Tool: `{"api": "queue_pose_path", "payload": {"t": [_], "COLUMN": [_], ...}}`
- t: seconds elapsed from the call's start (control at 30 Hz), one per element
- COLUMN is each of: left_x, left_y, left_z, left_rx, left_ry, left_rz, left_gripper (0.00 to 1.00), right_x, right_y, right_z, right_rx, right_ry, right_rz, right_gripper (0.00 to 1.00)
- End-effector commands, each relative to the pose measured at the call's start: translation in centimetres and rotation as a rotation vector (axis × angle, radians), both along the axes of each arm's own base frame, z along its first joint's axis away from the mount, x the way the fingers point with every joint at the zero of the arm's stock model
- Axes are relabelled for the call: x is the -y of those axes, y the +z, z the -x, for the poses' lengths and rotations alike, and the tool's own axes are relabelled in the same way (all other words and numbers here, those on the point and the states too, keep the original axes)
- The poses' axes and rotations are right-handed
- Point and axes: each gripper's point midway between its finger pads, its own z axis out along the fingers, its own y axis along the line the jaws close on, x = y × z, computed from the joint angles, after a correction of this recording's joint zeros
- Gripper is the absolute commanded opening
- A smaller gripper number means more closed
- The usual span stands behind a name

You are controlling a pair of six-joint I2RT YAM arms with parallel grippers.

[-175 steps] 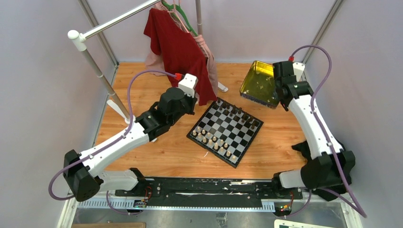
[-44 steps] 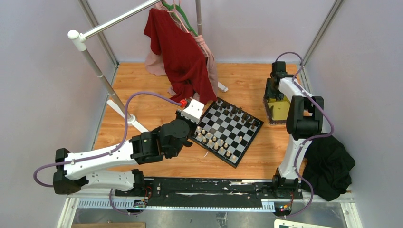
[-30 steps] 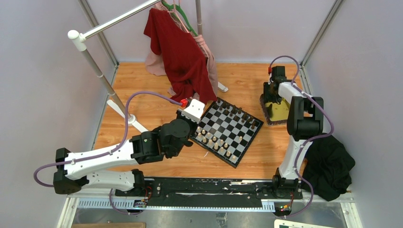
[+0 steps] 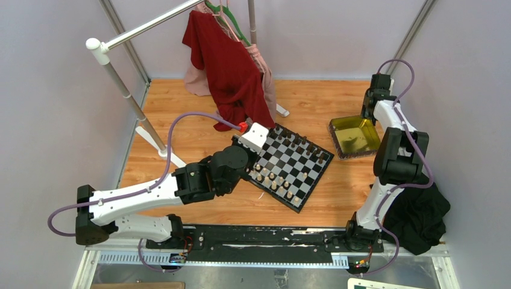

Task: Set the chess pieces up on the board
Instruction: Adjust the storage box at the center of the board.

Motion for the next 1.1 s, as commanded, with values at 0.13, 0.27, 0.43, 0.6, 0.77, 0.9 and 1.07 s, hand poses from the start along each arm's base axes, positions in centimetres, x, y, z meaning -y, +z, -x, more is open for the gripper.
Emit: {"api": "queue_pose_path", "payload": {"t": [0.13, 0.27, 0.43, 0.6, 0.77, 0.9, 1.07], "left_x": [-1.0, -1.4, -1.8, -2.1, -2.2, -2.2, -2.3], "left_y": [0.0, -0.1, -0.5, -0.7, -1.1, -1.3, -1.6], "left_z": [-0.1, -0.2, -0.4, -0.6, -0.9, -1.2, -1.3], "left_rx": [-0.011, -0.014, -0.019, -0.024, -0.031, -0.036, -0.04], "left_ry": [0.015, 0.024, 0.036, 0.044, 0.048, 0.049, 0.047], "left_rz": [0.044, 0.047, 0.046, 0.042, 0.034, 0.032, 0.033], "left_gripper": [0.01, 0.01, 0.01, 0.01, 0.01, 0.01, 0.01], "right_x": [1.2, 0.9, 1.1, 1.6, 1.9, 1.9, 1.9], "right_y": [-4.5, -5.6, -6.8, -7.7, -7.8, -7.6, -6.5], "right_z": [1.0, 0.7, 0.8, 1.0, 1.4, 1.5, 1.9], "right_rx": [-0.1, -0.129, -0.15, -0.145, -0.143, -0.141, -0.141], "right_ry": [-0.043, -0.038, -0.068, -0.114, -0.167, -0.176, -0.169], "right_rz": [-0.08, -0.113, -0.15, -0.21, -0.235, -0.242, -0.229], "right_gripper": [0.65, 0.64, 0.51, 0.09, 0.02, 0.04, 0.3]}}
